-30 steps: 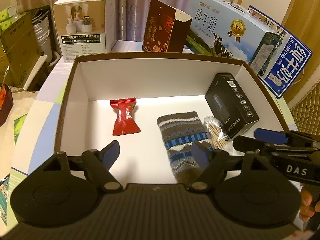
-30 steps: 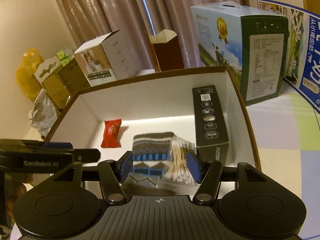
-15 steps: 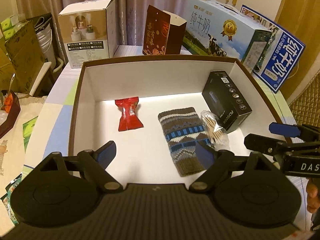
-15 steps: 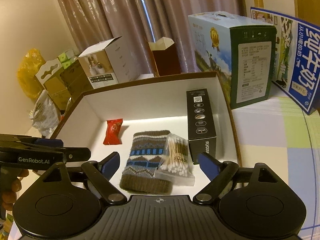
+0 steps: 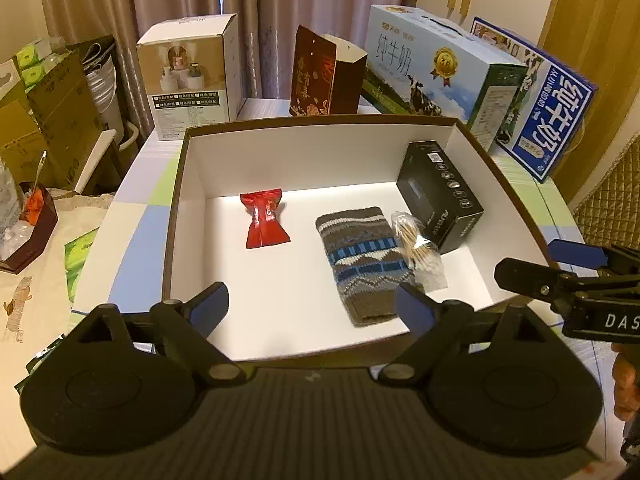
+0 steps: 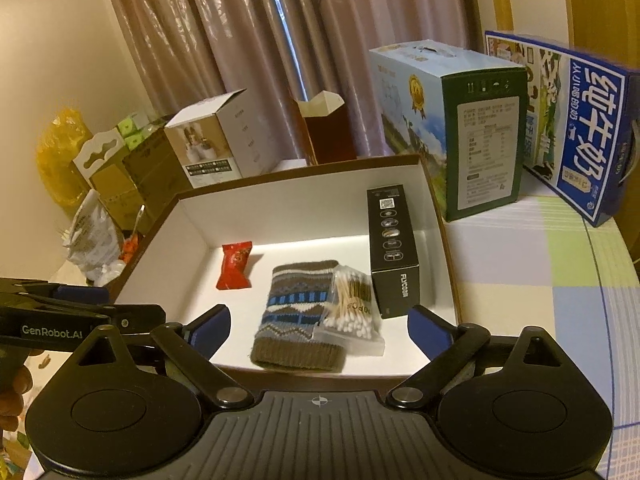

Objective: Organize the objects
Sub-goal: 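Withdraw both grippers from the box toward the white hair clip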

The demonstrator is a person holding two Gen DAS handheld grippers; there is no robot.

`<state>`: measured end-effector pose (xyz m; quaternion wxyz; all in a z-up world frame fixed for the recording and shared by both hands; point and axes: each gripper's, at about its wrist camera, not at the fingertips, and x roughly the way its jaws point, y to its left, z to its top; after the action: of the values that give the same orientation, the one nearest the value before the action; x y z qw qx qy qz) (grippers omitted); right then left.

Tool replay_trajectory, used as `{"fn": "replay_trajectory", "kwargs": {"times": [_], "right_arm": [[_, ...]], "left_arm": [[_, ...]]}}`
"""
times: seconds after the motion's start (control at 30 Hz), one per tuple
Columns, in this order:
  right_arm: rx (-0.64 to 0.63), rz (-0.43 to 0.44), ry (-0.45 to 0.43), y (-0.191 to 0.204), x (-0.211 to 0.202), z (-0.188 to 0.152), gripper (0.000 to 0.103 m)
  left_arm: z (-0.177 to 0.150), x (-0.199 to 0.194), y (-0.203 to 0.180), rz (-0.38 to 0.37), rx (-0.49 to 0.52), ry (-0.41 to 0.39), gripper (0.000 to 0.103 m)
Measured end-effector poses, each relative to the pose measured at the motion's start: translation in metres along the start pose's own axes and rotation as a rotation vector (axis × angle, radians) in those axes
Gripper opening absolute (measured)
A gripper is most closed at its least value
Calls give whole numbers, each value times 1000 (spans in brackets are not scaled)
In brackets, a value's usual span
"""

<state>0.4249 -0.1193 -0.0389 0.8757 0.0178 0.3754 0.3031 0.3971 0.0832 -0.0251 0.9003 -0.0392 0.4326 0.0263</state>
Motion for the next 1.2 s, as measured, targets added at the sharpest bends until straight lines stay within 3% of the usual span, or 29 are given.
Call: {"fn": "replay_trajectory", "kwargs": {"times": [0.63, 1.2], "right_arm": [[4, 18, -34, 12, -52, -24, 96], [23, -10, -27, 1, -103, -64, 97]], "left_arm": [[-34, -54, -7, -5, -20, -31, 89], [-89, -87, -6, -15, -58, 15, 89]]}}
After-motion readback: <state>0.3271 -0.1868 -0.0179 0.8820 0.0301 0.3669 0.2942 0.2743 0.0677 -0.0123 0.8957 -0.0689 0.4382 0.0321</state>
